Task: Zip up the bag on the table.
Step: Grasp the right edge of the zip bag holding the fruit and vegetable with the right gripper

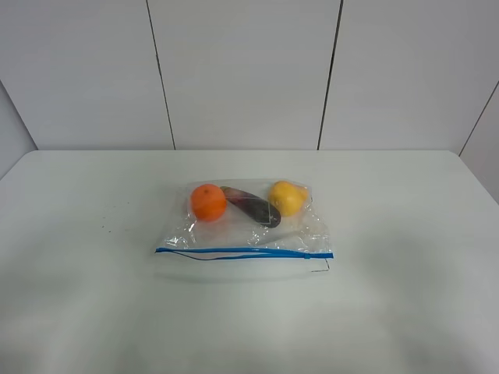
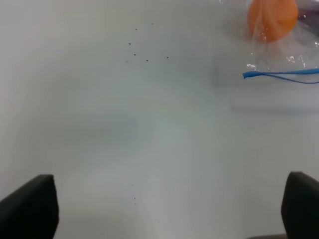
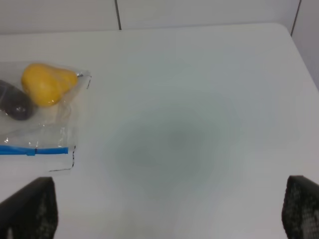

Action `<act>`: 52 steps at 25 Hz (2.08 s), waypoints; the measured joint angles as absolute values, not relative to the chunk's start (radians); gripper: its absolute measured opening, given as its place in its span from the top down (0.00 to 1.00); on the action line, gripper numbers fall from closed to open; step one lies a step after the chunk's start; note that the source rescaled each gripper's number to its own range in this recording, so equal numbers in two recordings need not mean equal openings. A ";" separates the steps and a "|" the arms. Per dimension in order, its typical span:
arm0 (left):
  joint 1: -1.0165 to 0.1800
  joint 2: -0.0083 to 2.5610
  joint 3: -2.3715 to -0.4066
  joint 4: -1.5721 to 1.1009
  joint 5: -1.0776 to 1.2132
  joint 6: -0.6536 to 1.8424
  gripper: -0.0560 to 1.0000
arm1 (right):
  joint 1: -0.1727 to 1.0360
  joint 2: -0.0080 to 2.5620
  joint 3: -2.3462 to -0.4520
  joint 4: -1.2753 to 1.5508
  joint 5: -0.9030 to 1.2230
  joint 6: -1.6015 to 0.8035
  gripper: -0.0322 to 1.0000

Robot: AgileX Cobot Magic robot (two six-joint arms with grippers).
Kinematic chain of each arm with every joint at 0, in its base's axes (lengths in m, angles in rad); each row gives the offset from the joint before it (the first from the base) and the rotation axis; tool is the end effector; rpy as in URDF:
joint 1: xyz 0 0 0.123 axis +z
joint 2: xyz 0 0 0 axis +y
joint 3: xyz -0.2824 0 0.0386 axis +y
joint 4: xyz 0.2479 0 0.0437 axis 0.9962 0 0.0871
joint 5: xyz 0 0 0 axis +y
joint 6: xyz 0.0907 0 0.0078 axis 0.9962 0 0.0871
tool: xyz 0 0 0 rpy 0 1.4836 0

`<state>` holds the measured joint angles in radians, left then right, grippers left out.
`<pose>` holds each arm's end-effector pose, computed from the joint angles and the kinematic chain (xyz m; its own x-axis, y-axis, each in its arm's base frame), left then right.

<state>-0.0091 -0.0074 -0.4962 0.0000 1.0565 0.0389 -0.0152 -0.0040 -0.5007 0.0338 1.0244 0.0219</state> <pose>-0.0054 0.0000 0.2764 -0.4483 0.0430 -0.8928 0.0266 0.9990 0.0347 -0.0041 0.0027 0.2804 -0.4190 0.0458 -0.9068 0.0055 0.9988 0.0479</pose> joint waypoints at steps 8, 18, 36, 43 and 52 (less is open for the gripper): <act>-0.009 -0.007 -0.496 0.000 1.056 0.039 0.00 | -0.015 -0.004 -0.501 0.034 1.024 0.026 0.00; -0.009 -0.007 -0.496 0.000 1.056 0.039 0.00 | -0.015 0.390 -0.606 0.181 1.034 0.024 0.00; -0.009 -0.007 -0.496 0.000 1.056 0.039 0.00 | -0.071 1.765 -0.973 1.008 1.012 -0.877 0.00; -0.009 -0.007 -0.496 0.000 1.056 0.039 0.00 | -0.183 2.080 -1.055 1.165 1.129 -1.089 0.00; -0.009 -0.007 -0.496 0.000 1.056 0.039 0.00 | -0.183 2.241 -1.153 1.229 1.195 -1.127 0.00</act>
